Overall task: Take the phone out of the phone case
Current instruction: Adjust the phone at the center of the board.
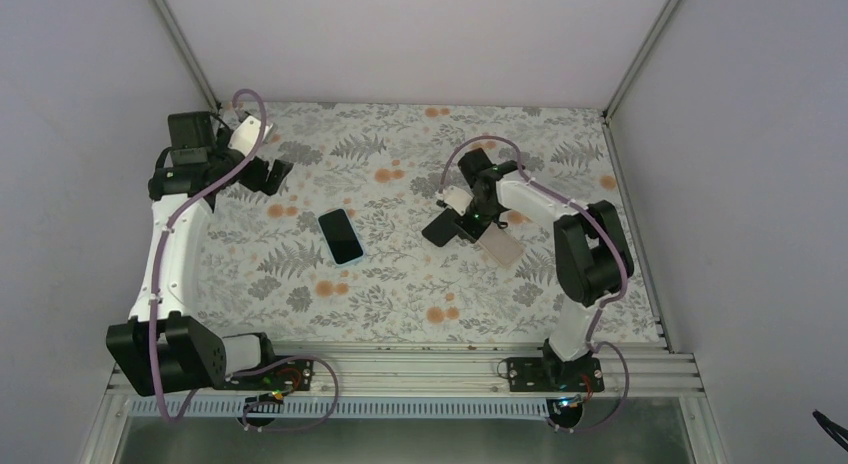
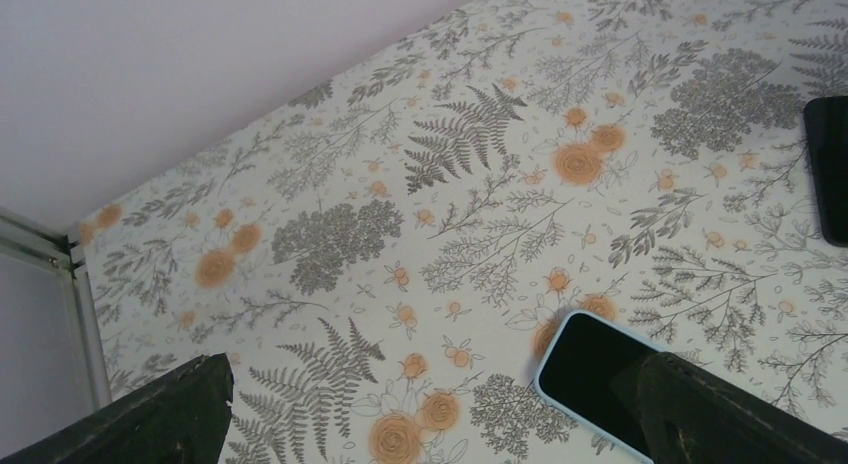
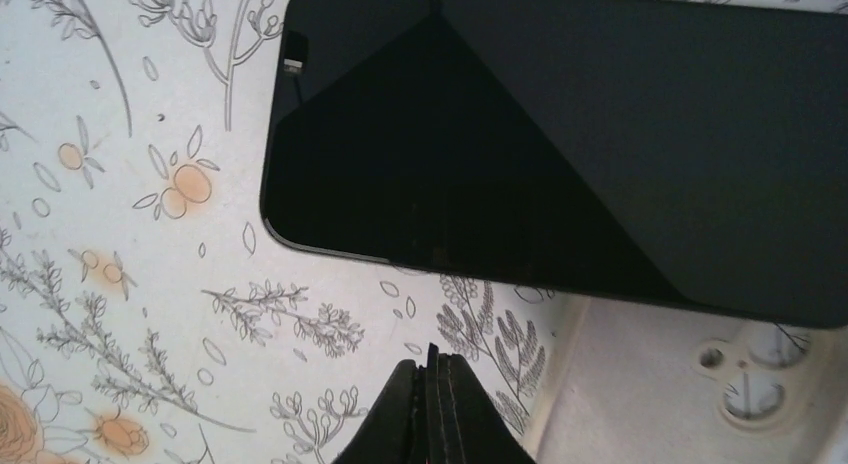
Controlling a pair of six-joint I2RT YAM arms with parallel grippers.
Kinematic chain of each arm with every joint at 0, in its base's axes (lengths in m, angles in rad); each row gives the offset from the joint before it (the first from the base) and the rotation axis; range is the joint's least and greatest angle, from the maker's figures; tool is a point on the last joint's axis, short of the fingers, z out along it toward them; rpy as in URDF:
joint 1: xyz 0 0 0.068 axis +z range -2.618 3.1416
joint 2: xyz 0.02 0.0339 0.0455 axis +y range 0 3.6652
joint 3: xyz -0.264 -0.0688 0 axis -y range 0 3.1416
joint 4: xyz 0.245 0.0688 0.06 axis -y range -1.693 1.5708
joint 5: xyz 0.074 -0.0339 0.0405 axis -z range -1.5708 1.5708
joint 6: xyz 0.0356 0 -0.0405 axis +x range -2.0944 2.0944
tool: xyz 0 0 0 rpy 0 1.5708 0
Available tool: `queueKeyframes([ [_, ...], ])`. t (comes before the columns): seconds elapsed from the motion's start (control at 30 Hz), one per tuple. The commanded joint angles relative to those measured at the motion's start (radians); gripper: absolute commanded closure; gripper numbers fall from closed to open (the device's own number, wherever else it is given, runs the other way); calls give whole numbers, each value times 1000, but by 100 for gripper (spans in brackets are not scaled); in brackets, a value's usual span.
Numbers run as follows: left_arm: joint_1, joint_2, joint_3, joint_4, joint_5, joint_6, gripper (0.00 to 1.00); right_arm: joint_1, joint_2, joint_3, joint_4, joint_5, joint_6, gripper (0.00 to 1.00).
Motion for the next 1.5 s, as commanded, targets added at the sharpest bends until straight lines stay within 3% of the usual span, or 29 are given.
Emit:
queueKeyframes([
  [0.0, 24, -29, -27, 39, 78, -13, 0, 4, 70, 43, 25, -18, 31, 96],
  [0.43, 37, -26, -107, 82, 81, -27, 0, -4, 241, 192, 161, 199, 108, 96],
  [0.63, 37, 38, -131, 84, 45, -27, 0, 40, 240, 263, 38, 86, 29, 95],
  [0.7, 37, 67, -145, 99, 28, -28, 0, 105, 213, 256, 8, 103, 12, 84],
  [0.8, 37, 126, -153, 115, 2, -30, 0, 218, 187, 253, -27, 102, -4, 56],
  [0.93, 37, 215, -152, 160, -68, -69, 0, 374, 202, 292, -38, 88, -5, 37],
  [1.03, 37, 241, -150, 186, -117, -94, 0, 407, 274, 428, -44, 48, 117, 24],
  [1.13, 37, 230, -157, 196, -131, -97, 0, 415, 374, 605, -107, -39, 197, 2],
  [1.23, 37, 211, -172, 201, -154, -92, 0, 422, 399, 649, -48, -94, 285, 0],
  [1.47, 37, 181, -214, 224, -184, -101, 0, 448, 457, 707, 67, 48, 562, 0],
])
